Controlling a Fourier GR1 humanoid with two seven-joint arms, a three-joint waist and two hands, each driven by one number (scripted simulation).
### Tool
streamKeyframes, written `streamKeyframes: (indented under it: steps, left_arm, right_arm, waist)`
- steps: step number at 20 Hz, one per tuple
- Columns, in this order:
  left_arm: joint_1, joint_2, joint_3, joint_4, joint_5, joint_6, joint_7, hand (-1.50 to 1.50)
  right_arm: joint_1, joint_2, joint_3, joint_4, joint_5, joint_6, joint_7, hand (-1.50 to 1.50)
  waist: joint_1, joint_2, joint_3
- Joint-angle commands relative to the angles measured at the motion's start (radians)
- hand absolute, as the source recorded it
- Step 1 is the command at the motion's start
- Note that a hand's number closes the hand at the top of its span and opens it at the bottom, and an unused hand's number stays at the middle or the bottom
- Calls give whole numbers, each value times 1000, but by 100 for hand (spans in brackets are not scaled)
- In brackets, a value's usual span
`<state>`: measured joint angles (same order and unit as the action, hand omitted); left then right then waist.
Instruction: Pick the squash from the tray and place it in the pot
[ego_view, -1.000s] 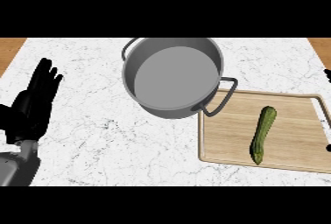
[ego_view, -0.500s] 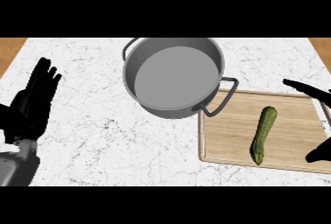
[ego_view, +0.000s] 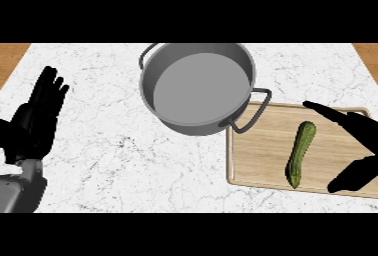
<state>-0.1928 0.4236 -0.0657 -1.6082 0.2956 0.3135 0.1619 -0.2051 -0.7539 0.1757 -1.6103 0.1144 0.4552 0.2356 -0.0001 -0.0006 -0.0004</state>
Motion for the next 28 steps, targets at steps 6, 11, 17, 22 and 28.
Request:
streamKeyframes:
  steps: [6,11,17,22,28]
  left_arm:
    - [-28,-64,28,8,-66,-31,38,0]
    - [-1,-76,71,-20,-86,-68,45,0]
    - [40,-86,120,-52,-82,-122,45,0]
    - [-67,-151,86,62,-136,-106,25,0]
    - [13,-167,68,-67,-180,-80,69,0]
  right_arm:
    - [-6,105,-32,86,191,18,-11,-150]
    - [32,193,-32,34,264,6,-3,-150]
    - [24,199,-86,112,330,44,-49,-150]
    - [-61,283,-58,292,430,-10,-92,-150]
    - [-62,262,3,374,561,-88,-324,150]
  waist:
    - [1,1,0]
    - [0,0,0]
    - [1,0,0]
    - [1,2,0]
    - [10,2,1]
